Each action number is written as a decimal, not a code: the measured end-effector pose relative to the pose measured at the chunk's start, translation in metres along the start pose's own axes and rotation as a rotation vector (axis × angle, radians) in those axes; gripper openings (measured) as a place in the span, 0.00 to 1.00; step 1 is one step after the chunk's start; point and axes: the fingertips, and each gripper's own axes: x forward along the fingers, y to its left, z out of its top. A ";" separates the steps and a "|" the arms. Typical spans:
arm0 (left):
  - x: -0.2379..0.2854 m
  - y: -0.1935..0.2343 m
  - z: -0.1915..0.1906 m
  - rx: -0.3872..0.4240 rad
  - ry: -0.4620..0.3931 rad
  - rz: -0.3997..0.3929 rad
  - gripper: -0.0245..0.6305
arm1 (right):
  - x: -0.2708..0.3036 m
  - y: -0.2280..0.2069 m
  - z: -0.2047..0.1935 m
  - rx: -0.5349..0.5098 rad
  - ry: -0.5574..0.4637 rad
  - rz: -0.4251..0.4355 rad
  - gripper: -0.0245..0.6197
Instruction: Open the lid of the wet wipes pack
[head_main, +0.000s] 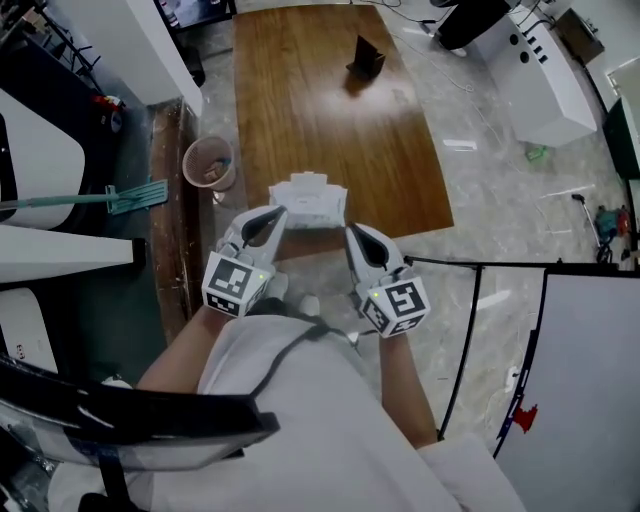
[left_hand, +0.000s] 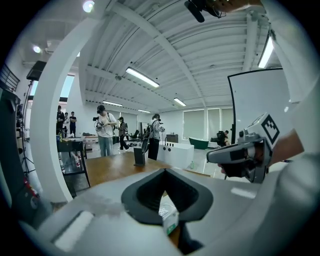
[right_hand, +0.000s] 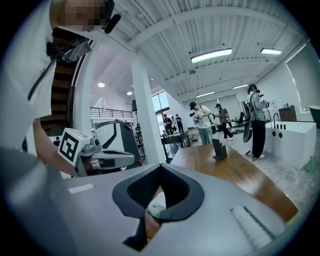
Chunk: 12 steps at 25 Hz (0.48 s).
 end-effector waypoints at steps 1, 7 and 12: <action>0.000 0.000 0.003 0.001 -0.004 0.001 0.04 | -0.003 0.003 0.002 -0.001 -0.004 0.001 0.05; -0.001 -0.006 0.011 -0.001 -0.018 0.003 0.04 | -0.017 0.009 0.006 -0.021 -0.012 -0.013 0.05; -0.003 -0.013 0.015 0.003 -0.024 -0.002 0.04 | -0.022 0.009 0.011 -0.031 -0.024 -0.023 0.05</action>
